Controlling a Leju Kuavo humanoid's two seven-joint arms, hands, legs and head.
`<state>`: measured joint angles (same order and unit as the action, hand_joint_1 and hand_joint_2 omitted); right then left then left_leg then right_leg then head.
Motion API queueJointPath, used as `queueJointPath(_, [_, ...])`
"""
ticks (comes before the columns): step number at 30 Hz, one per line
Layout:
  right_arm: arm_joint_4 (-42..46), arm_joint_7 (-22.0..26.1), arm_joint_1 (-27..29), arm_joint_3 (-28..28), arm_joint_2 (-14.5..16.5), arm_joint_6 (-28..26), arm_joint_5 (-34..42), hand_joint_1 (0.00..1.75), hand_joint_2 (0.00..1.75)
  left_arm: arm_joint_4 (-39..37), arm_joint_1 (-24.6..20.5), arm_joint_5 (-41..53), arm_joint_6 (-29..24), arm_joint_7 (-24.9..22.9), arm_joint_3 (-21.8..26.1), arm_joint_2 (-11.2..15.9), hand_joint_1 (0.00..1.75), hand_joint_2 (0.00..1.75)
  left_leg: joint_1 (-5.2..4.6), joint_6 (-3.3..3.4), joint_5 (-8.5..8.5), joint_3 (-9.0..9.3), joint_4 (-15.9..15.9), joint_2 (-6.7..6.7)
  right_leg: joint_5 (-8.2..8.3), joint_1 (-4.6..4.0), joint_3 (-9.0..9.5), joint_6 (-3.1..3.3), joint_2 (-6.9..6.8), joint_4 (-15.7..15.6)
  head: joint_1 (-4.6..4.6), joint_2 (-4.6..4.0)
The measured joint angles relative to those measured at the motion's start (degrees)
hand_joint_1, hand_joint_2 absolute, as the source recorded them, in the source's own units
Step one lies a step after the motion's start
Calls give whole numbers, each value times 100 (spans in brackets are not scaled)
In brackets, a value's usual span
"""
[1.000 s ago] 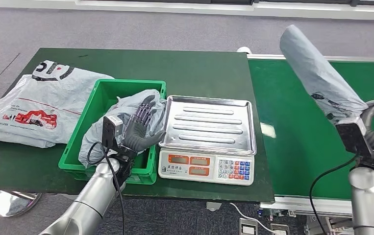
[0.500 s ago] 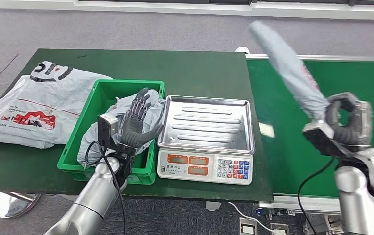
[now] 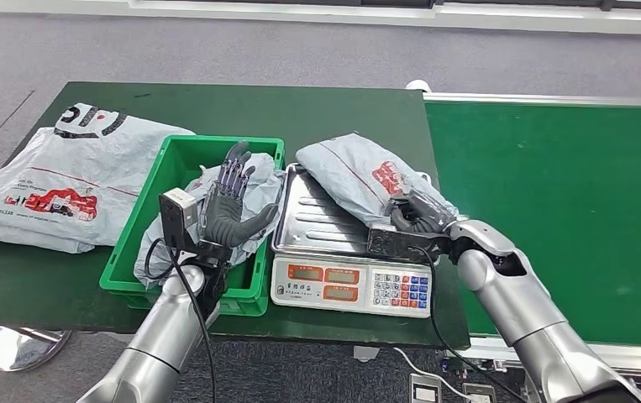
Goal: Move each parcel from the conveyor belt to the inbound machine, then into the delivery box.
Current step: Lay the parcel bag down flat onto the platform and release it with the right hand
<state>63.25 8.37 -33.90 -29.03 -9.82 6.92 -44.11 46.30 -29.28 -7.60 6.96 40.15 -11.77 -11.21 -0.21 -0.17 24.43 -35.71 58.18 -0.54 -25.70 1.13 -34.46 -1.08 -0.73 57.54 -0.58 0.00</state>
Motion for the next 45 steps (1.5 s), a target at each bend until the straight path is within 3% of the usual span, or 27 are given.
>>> queueJointPath(6, [-143, 551, -118, -588, -20, -122, 691, 175, 175, 49, 20, -60, -35, -1, 3, 3, 0, 175, 0, 0, 0, 0, 1, 1, 0, 0, -1, 0, 1, -2, -1, 0])
queueJointPath(11, [-14, 628, -118, -830, -108, -310, 798, 175, 175, 42, 21, -93, 15, -2, 3, 11, 0, 175, 0, 0, 0, 1, 1, 6, 0, 0, -2, 0, 4, -1, -1, 0])
queueJointPath(12, [30, 628, -118, -848, -121, -395, 797, 165, 175, 33, 21, -105, 32, -2, 3, 13, 0, 175, 0, 0, 0, 1, 1, 7, 1, 0, -2, 0, 5, -1, -1, 0])
queueJointPath(15, [154, 629, -116, -868, -146, -645, 795, 37, 175, 11, 18, -137, 41, -2, 3, 20, 0, 175, 0, 0, 0, 2, 1, 8, 1, 0, -3, 0, 6, -1, -1, 0])
queueJointPath(16, [194, 628, -113, -871, -155, -709, 785, 3, 175, 6, 17, -140, 41, -2, 3, 23, 0, 175, 0, 0, 0, 2, 1, 8, 1, 0, -3, 0, 6, -2, -1, 0])
queueJointPath(23, [495, 583, -19, -853, -284, -1097, 771, 0, 175, 13, 31, -139, 11, -1, 4, 58, 0, 175, -1, 0, 1, 1, 1, 8, 0, 1, -4, 0, 6, -2, -1, 0])
queueJointPath(32, [705, 642, 124, -773, -359, -1192, 903, 0, 175, 43, 49, -135, 3, -1, 6, 80, 0, 175, -1, 0, 1, 2, 1, 10, 1, 1, -4, 0, 8, -2, -1, 0])
queueJointPath(38, [1203, 1129, 432, -350, -449, -1527, 1625, 0, 175, 142, 139, -99, -35, -2, 44, 97, 0, 175, -1, 0, 2, 1, 1, 6, 0, 1, -6, 0, 5, -3, -1, 0])
queueJointPath(45, [2223, 1862, 1125, 545, -556, -2493, 2325, 0, 175, 348, 283, -78, -56, -2, 104, 103, 0, 175, -2, 1, 9, 1, 1, 7, -1, 2, -6, -1, 6, -5, -1, 0])
